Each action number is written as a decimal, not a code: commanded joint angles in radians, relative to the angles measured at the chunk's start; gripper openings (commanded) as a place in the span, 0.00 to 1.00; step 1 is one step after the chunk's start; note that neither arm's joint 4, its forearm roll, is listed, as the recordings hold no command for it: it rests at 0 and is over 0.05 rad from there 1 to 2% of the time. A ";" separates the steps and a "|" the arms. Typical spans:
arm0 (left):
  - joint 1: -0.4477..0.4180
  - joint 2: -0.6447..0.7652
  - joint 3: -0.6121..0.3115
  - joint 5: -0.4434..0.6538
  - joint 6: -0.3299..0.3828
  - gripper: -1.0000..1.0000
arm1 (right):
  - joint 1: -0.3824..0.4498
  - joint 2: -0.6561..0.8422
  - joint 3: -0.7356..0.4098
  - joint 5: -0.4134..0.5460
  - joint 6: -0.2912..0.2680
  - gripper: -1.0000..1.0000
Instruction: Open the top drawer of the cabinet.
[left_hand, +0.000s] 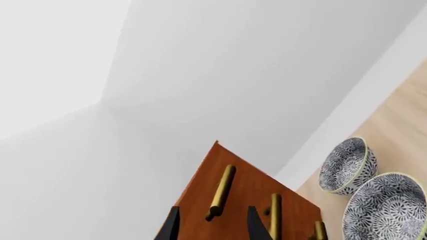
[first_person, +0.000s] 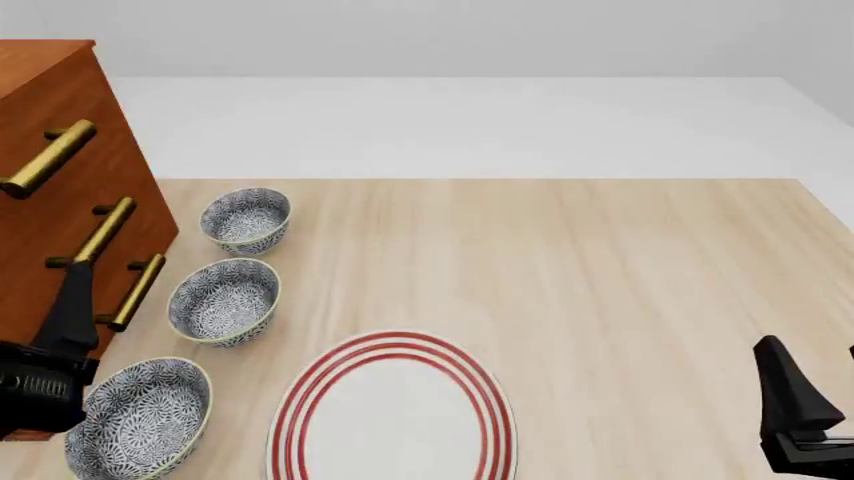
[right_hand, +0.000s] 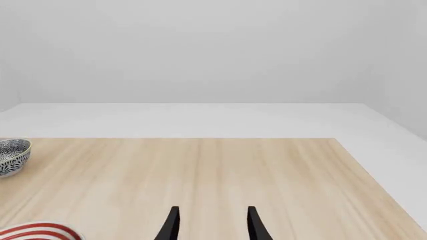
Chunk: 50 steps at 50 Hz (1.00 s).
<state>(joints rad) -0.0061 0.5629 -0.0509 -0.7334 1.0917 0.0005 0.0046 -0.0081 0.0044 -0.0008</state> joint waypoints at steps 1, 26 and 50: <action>0.009 0.079 0.005 -0.069 0.068 1.00 | 0.000 0.000 0.000 0.000 0.000 1.00; 0.048 0.160 -0.024 -0.131 0.180 1.00 | 0.000 0.000 0.000 0.000 0.000 1.00; 0.088 0.297 -0.044 -0.206 0.250 1.00 | 0.000 0.000 0.000 0.000 0.000 1.00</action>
<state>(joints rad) 0.0640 0.8151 -0.0823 -0.9187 1.3140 0.0005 0.0046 -0.0081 0.0045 -0.0007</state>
